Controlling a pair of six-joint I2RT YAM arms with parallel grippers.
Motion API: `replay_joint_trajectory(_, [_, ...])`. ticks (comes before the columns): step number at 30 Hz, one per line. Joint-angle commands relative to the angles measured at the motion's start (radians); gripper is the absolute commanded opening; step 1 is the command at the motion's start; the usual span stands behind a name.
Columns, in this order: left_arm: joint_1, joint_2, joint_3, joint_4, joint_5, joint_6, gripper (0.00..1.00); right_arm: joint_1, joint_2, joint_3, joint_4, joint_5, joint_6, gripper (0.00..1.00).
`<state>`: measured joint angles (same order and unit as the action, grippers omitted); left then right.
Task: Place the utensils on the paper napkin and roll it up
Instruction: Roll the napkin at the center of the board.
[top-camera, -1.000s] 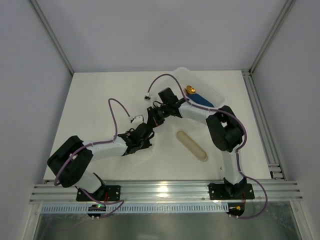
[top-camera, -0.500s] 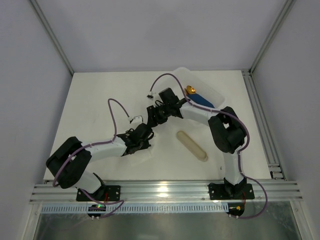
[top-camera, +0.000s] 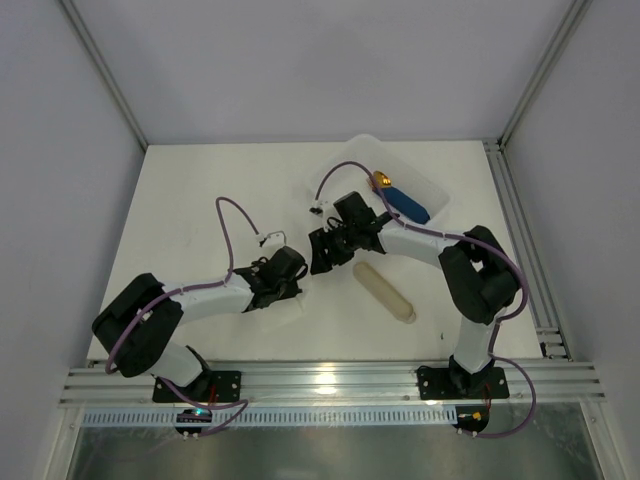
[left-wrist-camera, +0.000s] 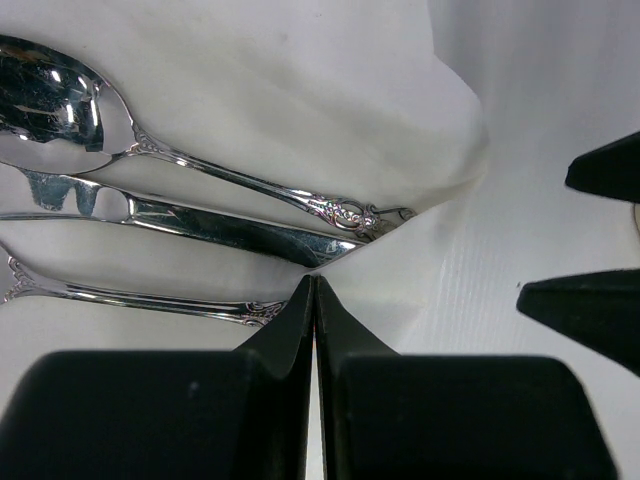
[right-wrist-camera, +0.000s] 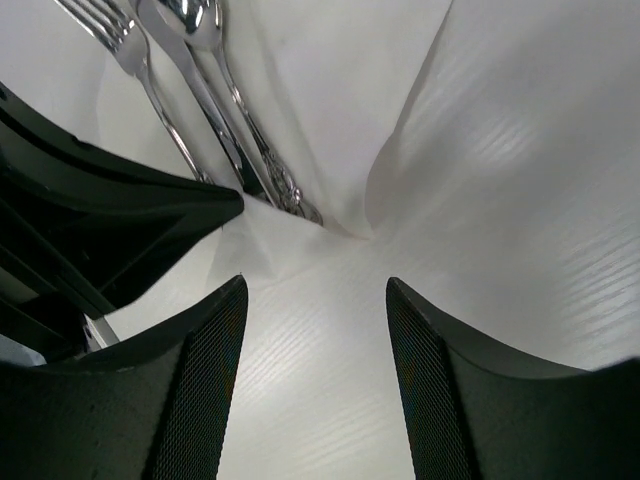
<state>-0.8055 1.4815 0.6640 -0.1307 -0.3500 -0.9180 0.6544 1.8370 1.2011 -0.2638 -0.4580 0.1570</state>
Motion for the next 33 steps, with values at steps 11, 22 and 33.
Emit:
replay_joint_trajectory(11, [-0.009, -0.007, -0.009, -0.004, -0.040, 0.002, 0.00, -0.022, 0.039, 0.009, 0.026, -0.128, -0.221, 0.61])
replay_joint_trajectory(22, [-0.009, -0.020, -0.014, -0.010, -0.050, 0.016, 0.00, -0.058, 0.176, 0.106, -0.021, -0.174, -0.272, 0.55])
replay_joint_trajectory(33, [-0.009, -0.020, -0.010, -0.006, -0.044, 0.019, 0.00, -0.058, 0.211, 0.124, -0.064, -0.320, -0.318, 0.49])
